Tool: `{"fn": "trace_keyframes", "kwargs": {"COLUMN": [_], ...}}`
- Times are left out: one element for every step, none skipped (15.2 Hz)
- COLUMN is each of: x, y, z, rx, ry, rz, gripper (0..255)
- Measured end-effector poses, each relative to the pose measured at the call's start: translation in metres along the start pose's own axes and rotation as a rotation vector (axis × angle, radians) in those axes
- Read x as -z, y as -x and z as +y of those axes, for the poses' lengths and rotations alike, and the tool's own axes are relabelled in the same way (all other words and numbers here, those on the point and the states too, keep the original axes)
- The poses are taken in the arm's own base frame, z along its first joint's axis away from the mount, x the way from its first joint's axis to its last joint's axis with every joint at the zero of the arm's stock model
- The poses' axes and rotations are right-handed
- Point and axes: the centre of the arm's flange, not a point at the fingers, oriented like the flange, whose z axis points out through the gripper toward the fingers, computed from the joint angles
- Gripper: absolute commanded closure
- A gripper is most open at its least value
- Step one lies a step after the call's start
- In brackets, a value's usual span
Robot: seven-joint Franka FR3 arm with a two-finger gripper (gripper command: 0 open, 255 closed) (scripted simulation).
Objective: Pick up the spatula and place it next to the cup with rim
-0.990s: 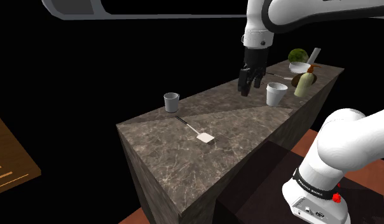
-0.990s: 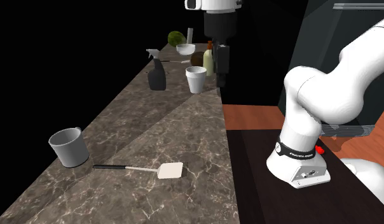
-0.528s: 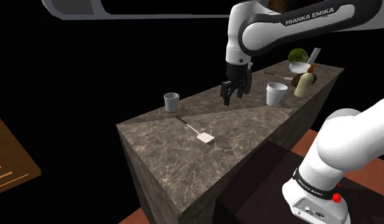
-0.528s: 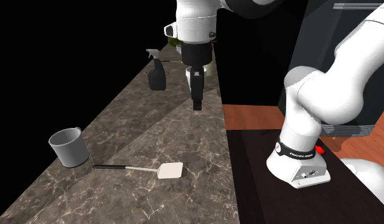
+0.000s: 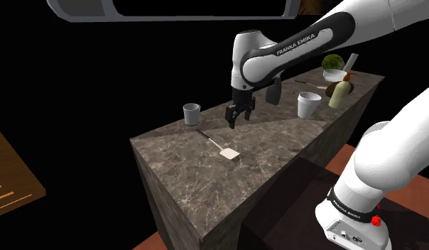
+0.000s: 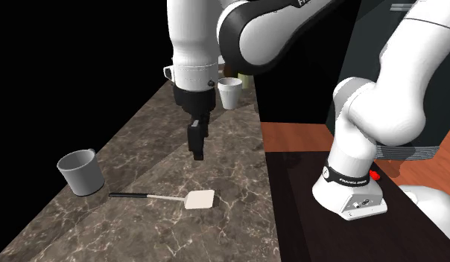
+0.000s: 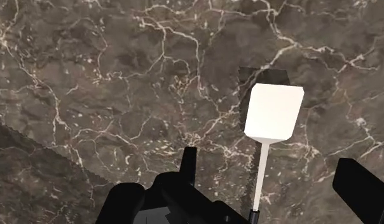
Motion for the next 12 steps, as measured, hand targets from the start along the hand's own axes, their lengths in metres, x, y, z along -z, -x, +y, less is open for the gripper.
{"fn": "trace_keyframes", "kwargs": {"x": [-0.007,-0.017,-0.024,-0.033,-0.041,-0.047,-0.055,-0.066,-0.074,-0.081,-0.09,-0.095], "y": [-0.011,-0.019,-0.028,-0.038,-0.047,-0.058,-0.065,-0.072,-0.08,-0.089,-0.099,-0.104], "z": [-0.003,-0.005,-0.012,-0.015,-0.018,-0.019,-0.02,-0.026,-0.028,-0.032,-0.034,-0.036], "rx": [-0.002,-0.005,-0.007,-0.009,-0.012,-0.014,-0.017,-0.019,-0.021,-0.024,-0.026,-0.027], "ry": [-0.002,-0.004,-0.007,-0.009,-0.011,-0.013,-0.015,-0.017,-0.019,-0.022,-0.024,-0.025], "rz": [0.005,0.01,0.015,0.019,0.024,0.029,0.034,0.038,0.043,0.048,0.052,0.054], "gripper": [0,0,0,0,0,0,0,0,0,0,0,0]}}
